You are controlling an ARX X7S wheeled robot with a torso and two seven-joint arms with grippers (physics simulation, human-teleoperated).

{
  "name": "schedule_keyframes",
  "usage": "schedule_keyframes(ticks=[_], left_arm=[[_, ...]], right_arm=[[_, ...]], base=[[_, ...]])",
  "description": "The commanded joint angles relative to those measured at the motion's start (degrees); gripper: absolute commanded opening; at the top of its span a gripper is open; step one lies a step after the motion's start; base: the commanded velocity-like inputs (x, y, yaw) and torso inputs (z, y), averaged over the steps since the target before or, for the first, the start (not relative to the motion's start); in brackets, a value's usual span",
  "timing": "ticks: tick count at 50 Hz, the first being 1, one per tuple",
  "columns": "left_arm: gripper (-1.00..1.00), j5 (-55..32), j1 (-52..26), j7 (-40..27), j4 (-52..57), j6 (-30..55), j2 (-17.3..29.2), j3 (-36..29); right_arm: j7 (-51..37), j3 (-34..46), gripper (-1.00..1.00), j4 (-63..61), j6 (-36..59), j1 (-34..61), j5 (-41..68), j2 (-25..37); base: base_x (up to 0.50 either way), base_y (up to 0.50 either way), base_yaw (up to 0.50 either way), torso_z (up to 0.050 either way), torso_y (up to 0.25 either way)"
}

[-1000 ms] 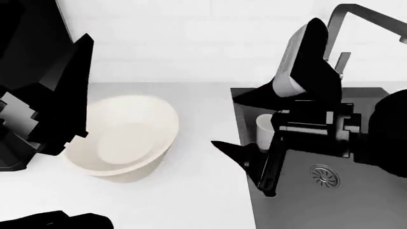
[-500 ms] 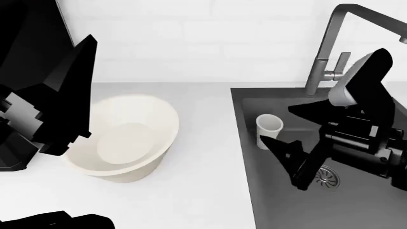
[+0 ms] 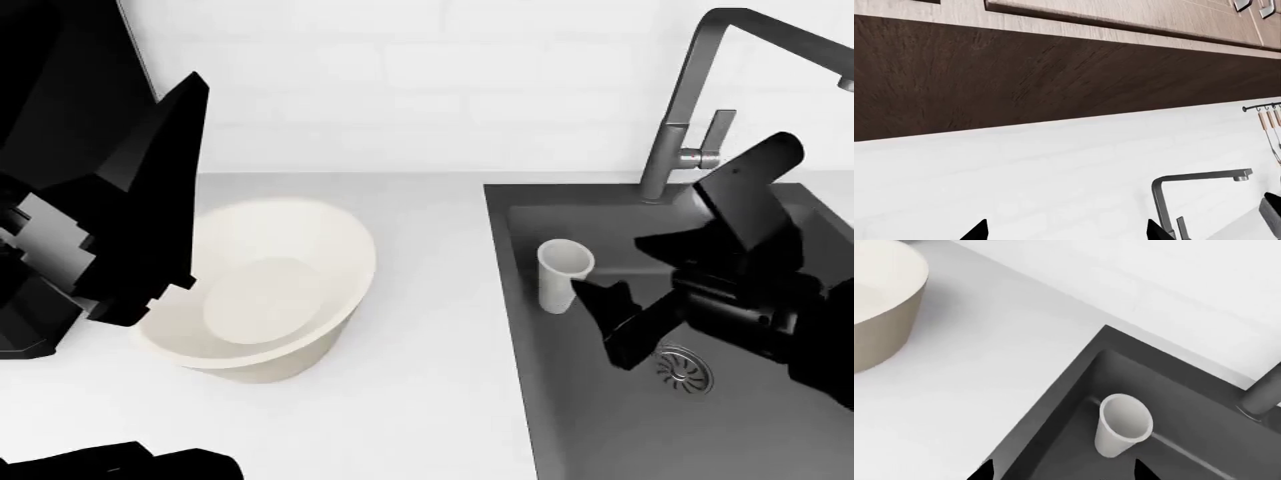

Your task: Pick the cup and bowl from the sink and place them on the counter for drying.

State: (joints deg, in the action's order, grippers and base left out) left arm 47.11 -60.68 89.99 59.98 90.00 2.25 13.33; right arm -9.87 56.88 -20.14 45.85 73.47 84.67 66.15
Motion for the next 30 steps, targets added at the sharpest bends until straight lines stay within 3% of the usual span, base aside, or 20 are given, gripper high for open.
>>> schedule_keyframes(ticks=[1,30], left_arm=[[1.0,0.0,-0.1,0.0,0.0,0.0,0.0,0.0],[1.0,0.0,0.2,0.0,0.0,0.0,0.1,0.0]], right_arm=[[-5.3,1.0,1.0,5.0,2.2,0.8,-0.1,-4.5],[-13.3,2.6,1.0,16.9,0.6,0.3,-5.8,-11.9]], base=[[0.0,0.0,0.0,0.0,0.0],[0.0,0.0,0.0,0.0,0.0]])
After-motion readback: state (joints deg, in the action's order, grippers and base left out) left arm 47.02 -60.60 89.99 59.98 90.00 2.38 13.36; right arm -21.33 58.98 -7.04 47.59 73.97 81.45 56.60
